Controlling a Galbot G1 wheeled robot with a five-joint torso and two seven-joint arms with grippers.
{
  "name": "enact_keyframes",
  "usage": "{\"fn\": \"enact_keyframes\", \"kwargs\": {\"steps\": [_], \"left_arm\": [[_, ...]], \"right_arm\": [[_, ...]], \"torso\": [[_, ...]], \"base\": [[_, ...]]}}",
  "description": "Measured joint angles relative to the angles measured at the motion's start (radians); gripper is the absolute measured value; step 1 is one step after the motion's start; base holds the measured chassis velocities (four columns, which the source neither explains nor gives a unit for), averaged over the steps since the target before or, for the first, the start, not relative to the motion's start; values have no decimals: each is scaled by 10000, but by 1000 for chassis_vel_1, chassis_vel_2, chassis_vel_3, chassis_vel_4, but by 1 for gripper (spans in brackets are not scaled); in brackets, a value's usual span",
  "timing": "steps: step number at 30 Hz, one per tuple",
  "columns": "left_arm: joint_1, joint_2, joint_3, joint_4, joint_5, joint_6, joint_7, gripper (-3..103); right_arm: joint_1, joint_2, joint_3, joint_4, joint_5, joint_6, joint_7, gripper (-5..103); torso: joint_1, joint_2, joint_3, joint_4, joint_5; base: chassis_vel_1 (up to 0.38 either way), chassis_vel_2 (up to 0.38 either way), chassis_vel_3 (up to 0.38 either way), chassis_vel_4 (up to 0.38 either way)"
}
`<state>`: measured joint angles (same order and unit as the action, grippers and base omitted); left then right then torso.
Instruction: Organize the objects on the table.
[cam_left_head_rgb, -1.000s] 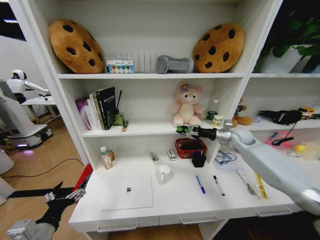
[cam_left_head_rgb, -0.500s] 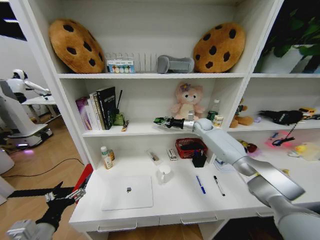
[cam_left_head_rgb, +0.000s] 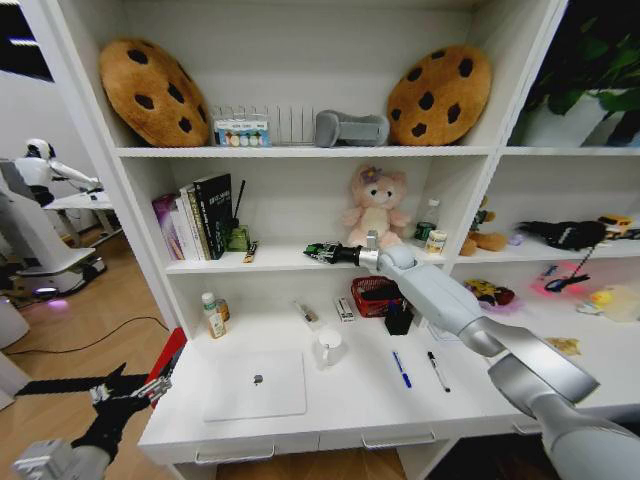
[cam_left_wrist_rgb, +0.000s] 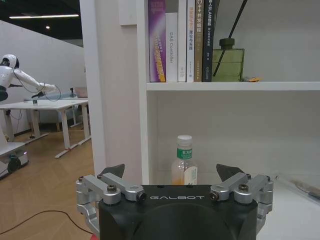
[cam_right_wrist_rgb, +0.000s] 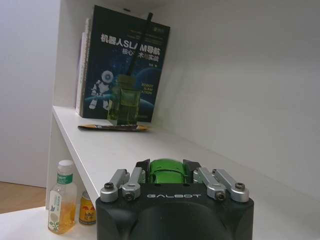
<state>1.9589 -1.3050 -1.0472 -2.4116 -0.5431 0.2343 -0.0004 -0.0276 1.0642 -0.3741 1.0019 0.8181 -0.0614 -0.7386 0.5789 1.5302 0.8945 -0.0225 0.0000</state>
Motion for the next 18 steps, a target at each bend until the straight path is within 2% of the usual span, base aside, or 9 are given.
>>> {"fn": "enact_keyframes", "kwargs": {"steps": [1, 3, 5, 9, 11, 13, 15, 16, 18], "left_arm": [[0, 0, 0, 0, 0, 0, -1, 100], [0, 0, 0, 0, 0, 0, -1, 100], [0, 0, 0, 0, 0, 0, -1, 100], [0, 0, 0, 0, 0, 0, -1, 100], [1, 0, 0, 1, 0, 0, -3, 100], [-1, 0, 0, 0, 0, 0, -2, 100], [0, 0, 0, 1, 0, 0, -4, 100], [0, 0, 0, 1, 0, 0, -4, 100], [0, 0, -1, 0, 0, 0, -3, 100]], "right_arm": [[-28, 15, 22, -12, 17, -2, 76, 38], [-44, 23, 26, -57, 181, -3, 150, 54], [-47, 23, 23, -58, 255, -9, 191, 54], [-50, 29, 18, -21, 585, 61, 331, 71], [-70, -262, 62, 617, 1354, -86, 564, 82], [-101, -414, 103, 970, 1574, -191, 685, 82], [-357, -1075, 399, 2481, 2016, -502, 1524, 96], [-357, -1075, 399, 2481, 2016, -502, 1524, 96], [-900, -1669, 953, 3964, 2115, -521, 2956, 99]], "torso": [[1, 0, 0, -2, 1], [1, 0, 0, -1, -1], [1, -1, 0, -1, -1], [2, -1, 3, -1, 1], [2, -1, 3, 1, -2], [2, -1, 3, 1, 0], [3, -1, 1, 1, 0], [3, -1, 1, 1, 0], [1, 0, 1, 1, 2]], "base": [[0, 0, 0, 0], [0, 0, 0, 0], [0, 0, 0, 0], [0, 0, 0, 0], [0, 0, 0, 0], [0, 0, 0, 0], [0, 0, 0, 0], [0, 0, 0, 0], [0, 0, 0, 0]]}}
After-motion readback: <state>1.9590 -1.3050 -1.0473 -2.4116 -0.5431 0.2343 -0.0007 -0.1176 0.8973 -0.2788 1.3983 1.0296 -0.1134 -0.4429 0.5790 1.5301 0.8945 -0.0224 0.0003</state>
